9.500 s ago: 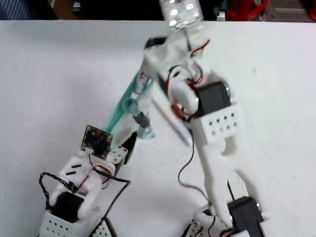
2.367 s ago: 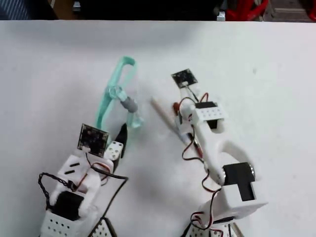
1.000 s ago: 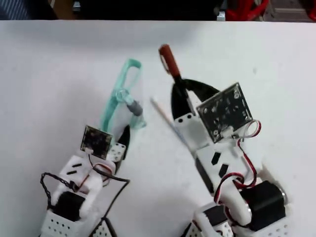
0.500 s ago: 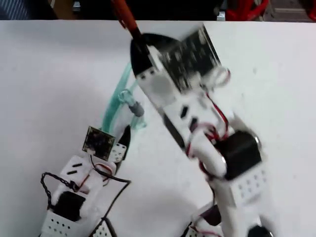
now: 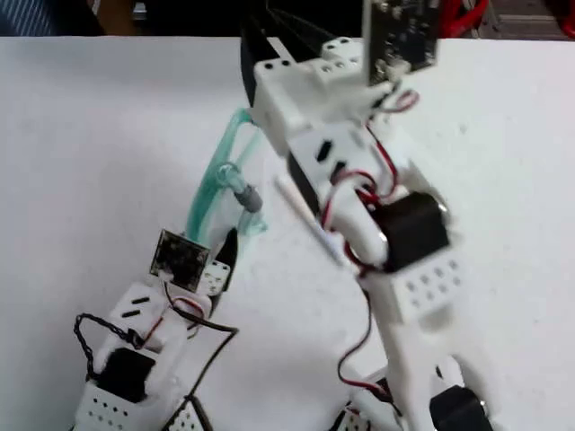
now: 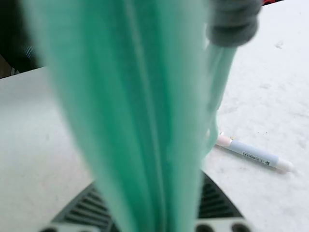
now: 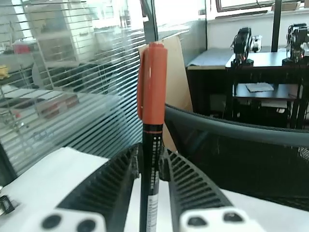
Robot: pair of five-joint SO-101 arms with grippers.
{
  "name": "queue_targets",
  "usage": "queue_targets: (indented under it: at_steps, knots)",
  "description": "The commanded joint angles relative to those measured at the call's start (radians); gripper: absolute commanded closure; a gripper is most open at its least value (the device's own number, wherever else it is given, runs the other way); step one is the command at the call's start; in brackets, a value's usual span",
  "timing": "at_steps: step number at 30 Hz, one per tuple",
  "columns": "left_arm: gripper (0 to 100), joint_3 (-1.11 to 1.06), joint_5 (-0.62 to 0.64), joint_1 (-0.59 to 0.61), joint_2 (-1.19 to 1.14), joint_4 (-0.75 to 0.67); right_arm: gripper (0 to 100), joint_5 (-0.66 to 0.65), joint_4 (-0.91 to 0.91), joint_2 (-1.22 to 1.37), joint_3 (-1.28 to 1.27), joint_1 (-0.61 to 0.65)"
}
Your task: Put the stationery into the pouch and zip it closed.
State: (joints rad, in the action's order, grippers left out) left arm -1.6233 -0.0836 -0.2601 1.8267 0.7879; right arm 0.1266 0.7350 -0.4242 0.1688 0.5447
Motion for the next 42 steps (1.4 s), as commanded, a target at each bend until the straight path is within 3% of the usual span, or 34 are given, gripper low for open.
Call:
queue_targets:
  at_steps: [1, 10, 17, 23, 29, 35, 42]
  knots:
    - [90, 0.002, -0.011, -0.008, -0.002, -0.025, 98.1, 0.003, -0.165, 0.01, -0.087, -0.004]
    - [90, 0.003, -0.011, -0.005, -0.002, -0.044, 98.1, 0.003, -0.225, -0.035, -0.358, 0.031]
    - [90, 0.003, -0.011, -0.005, -0.002, -0.044, 98.2, 0.0, -0.088, -0.265, -0.522, 0.073]
    - [90, 0.0, -0.011, -0.005, -0.002, -0.043, 97.6, -0.192, 0.074, -0.257, -0.523, 0.143]
    - [89, -0.002, -0.011, -0.005, -0.002, -0.041, 72.8, -0.238, 0.259, -0.268, -0.414, 0.211]
    - [84, -0.002, 0.032, -0.004, -0.002, -0.038, 75.9, -0.232, 0.38, -0.275, -0.17, 0.107]
    - [84, 0.003, 0.046, 0.025, -0.002, -0.04, 76.4, -0.232, 0.4, -0.263, -0.146, -0.019]
